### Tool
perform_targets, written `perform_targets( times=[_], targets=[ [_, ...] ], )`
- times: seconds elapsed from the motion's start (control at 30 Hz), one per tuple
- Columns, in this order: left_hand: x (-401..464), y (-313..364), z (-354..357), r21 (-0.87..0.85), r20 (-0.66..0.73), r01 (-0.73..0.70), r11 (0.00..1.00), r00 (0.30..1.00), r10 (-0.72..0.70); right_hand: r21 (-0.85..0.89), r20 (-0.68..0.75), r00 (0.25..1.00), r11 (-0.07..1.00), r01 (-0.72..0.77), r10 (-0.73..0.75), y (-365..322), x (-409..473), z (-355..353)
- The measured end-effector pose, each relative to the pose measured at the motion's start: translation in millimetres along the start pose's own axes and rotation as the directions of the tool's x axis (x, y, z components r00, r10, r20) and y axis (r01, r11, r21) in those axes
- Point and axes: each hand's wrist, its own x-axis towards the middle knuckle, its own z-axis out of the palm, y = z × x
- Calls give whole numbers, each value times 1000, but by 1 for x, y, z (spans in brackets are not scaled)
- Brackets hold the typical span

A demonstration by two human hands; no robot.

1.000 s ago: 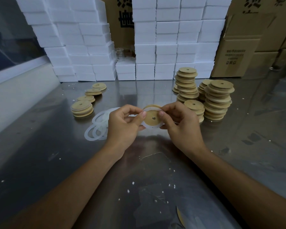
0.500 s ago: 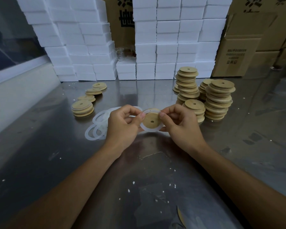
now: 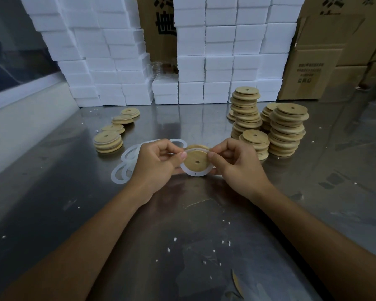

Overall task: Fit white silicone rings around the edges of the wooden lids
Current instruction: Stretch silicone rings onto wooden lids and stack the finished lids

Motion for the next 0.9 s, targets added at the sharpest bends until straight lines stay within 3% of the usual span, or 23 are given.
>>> perform_targets(
  times=[0.43,0.9],
  targets=[
    [3,2,-11,-58,42,135,989,990,-133,61,56,995,994,-91,88,2,2,0],
    [4,0,-15,192,33,53,980,998,-61,-4,42,994,995,-97,97,6,3,-3]
  ],
)
